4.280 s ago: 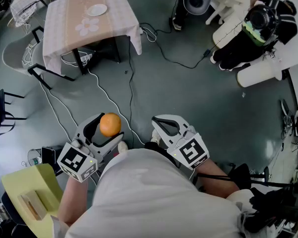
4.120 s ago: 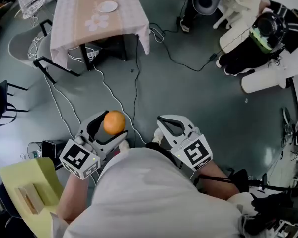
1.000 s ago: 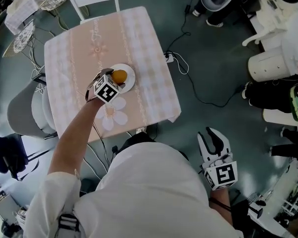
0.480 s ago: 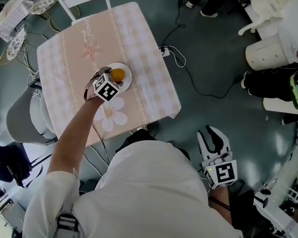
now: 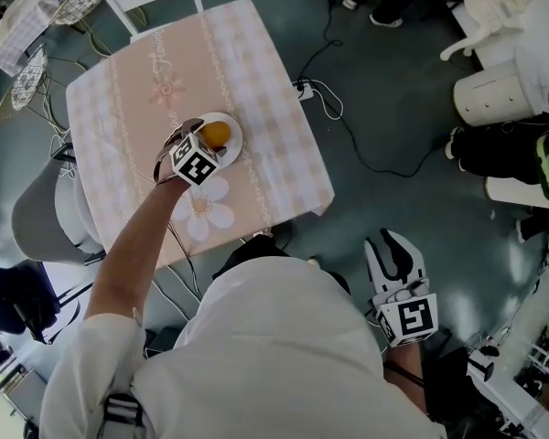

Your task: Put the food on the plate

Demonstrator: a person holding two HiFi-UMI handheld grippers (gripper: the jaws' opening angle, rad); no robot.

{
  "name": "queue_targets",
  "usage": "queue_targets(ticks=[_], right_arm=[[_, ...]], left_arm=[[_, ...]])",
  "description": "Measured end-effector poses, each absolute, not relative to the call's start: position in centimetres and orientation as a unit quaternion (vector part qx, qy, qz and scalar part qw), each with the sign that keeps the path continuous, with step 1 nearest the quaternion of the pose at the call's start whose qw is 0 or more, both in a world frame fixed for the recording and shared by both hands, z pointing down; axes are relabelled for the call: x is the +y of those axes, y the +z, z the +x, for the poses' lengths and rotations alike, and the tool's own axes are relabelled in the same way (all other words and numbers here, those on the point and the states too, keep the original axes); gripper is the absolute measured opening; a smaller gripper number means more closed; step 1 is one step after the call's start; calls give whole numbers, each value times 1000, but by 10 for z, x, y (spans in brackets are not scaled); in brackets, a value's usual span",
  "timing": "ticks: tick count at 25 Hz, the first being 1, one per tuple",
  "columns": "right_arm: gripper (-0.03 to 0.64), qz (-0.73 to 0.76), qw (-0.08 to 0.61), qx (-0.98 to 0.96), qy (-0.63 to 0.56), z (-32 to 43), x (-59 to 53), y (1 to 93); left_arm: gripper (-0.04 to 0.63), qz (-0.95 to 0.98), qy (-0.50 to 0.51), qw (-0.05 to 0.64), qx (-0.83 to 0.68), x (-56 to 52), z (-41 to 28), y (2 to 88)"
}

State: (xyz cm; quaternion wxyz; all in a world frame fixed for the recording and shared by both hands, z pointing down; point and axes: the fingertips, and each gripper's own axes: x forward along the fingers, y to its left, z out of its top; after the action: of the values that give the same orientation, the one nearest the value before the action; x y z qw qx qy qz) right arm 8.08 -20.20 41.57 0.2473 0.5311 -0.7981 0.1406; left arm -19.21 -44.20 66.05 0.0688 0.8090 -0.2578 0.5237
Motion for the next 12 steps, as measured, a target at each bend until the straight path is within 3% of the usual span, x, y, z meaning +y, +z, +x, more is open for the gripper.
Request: queue_targets(ticks=[12], right_arm=[[130, 523, 257, -801, 137, 89, -201, 418]], left_arm=[[396, 814, 514, 69, -262, -439, -192, 652]])
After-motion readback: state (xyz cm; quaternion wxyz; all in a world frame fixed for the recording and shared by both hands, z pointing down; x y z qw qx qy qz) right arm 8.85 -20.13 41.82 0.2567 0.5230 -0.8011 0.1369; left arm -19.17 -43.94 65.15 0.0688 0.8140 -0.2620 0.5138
